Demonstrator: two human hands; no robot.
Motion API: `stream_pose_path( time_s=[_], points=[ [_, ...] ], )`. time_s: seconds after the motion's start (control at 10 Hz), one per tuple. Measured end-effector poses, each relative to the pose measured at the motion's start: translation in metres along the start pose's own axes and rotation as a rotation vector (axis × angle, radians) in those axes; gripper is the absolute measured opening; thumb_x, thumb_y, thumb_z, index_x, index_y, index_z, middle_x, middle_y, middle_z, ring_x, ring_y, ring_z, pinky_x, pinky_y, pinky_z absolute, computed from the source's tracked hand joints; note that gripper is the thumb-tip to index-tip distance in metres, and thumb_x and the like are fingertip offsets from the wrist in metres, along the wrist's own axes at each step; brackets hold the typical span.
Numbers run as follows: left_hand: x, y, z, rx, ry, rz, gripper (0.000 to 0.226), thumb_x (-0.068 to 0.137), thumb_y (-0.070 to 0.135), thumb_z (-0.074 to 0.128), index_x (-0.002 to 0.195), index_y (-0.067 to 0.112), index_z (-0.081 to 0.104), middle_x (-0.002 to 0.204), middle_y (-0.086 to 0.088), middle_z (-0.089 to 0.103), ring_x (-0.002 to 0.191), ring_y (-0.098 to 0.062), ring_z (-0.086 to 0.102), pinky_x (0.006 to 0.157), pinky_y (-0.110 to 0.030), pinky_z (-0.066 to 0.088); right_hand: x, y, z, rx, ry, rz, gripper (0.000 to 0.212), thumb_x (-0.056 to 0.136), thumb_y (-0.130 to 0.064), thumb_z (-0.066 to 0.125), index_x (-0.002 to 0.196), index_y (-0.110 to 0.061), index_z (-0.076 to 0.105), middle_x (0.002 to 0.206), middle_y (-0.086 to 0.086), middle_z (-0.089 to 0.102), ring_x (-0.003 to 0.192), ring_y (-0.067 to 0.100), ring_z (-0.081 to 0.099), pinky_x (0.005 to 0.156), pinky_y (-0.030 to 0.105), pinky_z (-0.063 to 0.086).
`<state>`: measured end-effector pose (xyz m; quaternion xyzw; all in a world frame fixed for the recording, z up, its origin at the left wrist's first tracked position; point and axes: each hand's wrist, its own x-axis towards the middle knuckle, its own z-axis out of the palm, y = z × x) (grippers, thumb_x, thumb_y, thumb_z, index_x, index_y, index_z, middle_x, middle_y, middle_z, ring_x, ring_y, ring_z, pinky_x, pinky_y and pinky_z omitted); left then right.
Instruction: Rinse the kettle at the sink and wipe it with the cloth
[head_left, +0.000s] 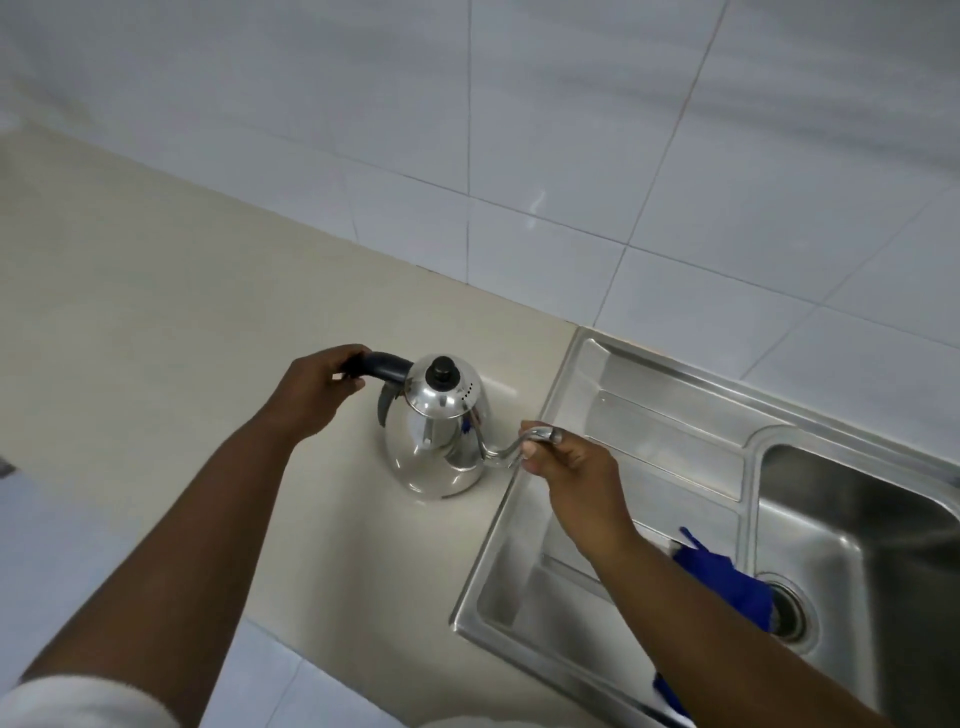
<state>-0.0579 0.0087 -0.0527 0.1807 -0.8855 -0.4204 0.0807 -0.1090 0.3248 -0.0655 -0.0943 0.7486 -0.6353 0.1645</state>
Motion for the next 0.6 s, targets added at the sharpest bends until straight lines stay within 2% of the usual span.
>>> stream_pose_path(
  time_s=[0.1,0.2,0.3,0.4,0.5,0.6],
  points=[
    [0.005,-0.013,-0.005,-0.018,0.022,-0.043,0.047,0.084,-0.002,0.062,0.094,0.044,0.062,0.104,-0.004,0.069,0.104,-0.024,0.061,0.096,-0.042,0.048,0.005,-0.003,0.013,0.019,-0.006,0.014,0.032,0.088,-0.011,0.069,0.080,-0.041,0.077,0.102,-0.007,0.077,0.096,0.010,0.071,0.096,0.045,0.055],
    [0.007,-0.019,-0.005,-0.028,0.024,-0.111,0.036,0.084,-0.002,0.061,0.102,0.030,0.065,0.101,-0.002,0.068,0.102,-0.024,0.061,0.089,-0.037,0.048,0.009,-0.004,0.019,-0.034,-0.029,-0.004,0.028,0.088,-0.016,0.069,0.086,-0.043,0.077,0.107,-0.009,0.076,0.103,0.011,0.070,0.098,0.044,0.054],
    [0.008,-0.020,-0.001,-0.039,0.044,-0.135,0.036,0.085,-0.002,0.059,0.109,0.025,0.064,0.097,0.000,0.066,0.097,-0.020,0.059,0.079,-0.028,0.043,0.011,-0.002,0.020,-0.067,-0.024,-0.007,0.017,0.087,-0.020,0.070,0.096,-0.032,0.077,0.108,-0.013,0.076,0.104,0.009,0.070,0.097,0.045,0.054],
    [0.005,-0.018,0.000,-0.048,0.064,-0.175,0.042,0.086,-0.001,0.061,0.122,0.022,0.062,0.105,-0.001,0.066,0.104,-0.022,0.059,0.091,-0.029,0.043,0.010,-0.005,0.017,-0.108,-0.038,-0.009,0.020,0.087,-0.022,0.071,0.106,-0.028,0.075,0.107,-0.011,0.076,0.102,0.007,0.070,0.098,0.039,0.054],
    [0.003,-0.017,-0.001,0.026,0.099,-0.123,0.057,0.086,-0.002,0.062,0.136,0.021,0.050,0.133,-0.001,0.059,0.124,-0.019,0.052,0.103,-0.028,0.037,0.002,-0.011,0.008,-0.175,-0.077,-0.007,0.040,0.086,-0.018,0.072,0.125,-0.021,0.065,0.115,-0.004,0.073,0.104,-0.002,0.067,0.094,0.013,0.050],
    [0.002,0.007,-0.004,-0.059,0.168,-0.139,0.068,0.083,-0.012,0.053,0.141,0.022,0.043,0.144,0.003,0.050,0.135,-0.018,0.044,0.106,-0.026,0.034,-0.009,-0.014,-0.010,-0.114,-0.042,0.015,0.049,0.085,-0.016,0.073,0.132,-0.020,0.059,0.125,-0.004,0.068,0.104,-0.009,0.063,0.093,0.008,0.046]
  ],
)
